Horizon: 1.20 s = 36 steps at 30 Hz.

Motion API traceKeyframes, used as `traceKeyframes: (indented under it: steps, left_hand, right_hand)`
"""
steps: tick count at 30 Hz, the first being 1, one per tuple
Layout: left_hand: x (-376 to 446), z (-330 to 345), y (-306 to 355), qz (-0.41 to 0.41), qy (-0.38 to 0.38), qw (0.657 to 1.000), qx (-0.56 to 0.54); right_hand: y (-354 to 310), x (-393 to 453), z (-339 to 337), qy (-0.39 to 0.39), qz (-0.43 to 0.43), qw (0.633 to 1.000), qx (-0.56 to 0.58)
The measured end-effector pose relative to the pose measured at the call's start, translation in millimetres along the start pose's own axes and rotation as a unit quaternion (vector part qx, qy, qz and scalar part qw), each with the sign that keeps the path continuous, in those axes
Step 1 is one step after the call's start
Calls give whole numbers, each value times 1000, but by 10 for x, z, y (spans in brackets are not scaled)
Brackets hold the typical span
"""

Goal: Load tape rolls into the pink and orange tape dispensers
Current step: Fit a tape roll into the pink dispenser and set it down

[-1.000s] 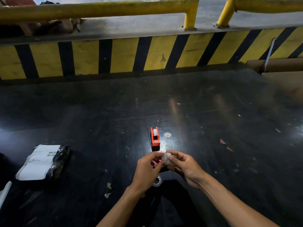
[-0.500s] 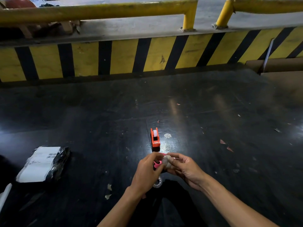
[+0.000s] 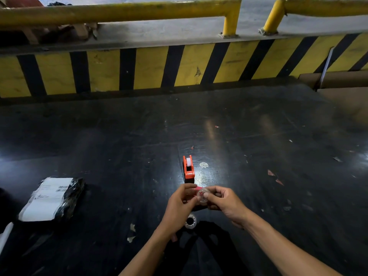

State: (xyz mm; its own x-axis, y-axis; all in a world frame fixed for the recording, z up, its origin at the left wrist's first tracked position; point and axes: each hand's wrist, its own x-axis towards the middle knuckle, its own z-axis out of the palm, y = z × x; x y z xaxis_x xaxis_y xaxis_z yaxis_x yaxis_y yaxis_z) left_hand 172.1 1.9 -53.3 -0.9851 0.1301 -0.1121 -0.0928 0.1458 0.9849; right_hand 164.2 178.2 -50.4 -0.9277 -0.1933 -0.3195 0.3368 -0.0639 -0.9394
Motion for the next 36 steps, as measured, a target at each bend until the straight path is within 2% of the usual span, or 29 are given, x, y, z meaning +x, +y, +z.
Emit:
traceKeyframes:
  steps: [4, 8, 11, 17, 24, 28, 32, 36]
  left_hand:
    - [49, -41, 1, -54, -14, 996, -73]
    - [71, -41, 13, -77, -29, 992, -97]
    - [90, -38, 0, -77, -27, 993, -90]
    - [151, -7, -63, -71, -17, 995, -68]
    - [238, -4, -127, -64, -4, 998, -30]
    - [326, -42, -153, -59, -12, 998, -8]
    - [428, -63, -162, 3, 0, 993, 122]
    - [525, -106, -208, 30, -53, 967, 248]
  right_hand:
    - [-13, -1, -16, -22, -15, 1000, -12]
    - [11, 21, -12, -22, -19, 999, -33]
    - [-4, 28, -30, -14, -22, 997, -72]
    - [-31, 67, -109, 9, -87, 977, -197]
    - [-67, 190, -161, -11, -65, 977, -200]
    - [-89, 316, -230, -27, -70, 967, -243]
    - [-138, 437, -244, -8, -91, 951, -295]
    - [-90, 540, -249, -5, -148, 898, -414]
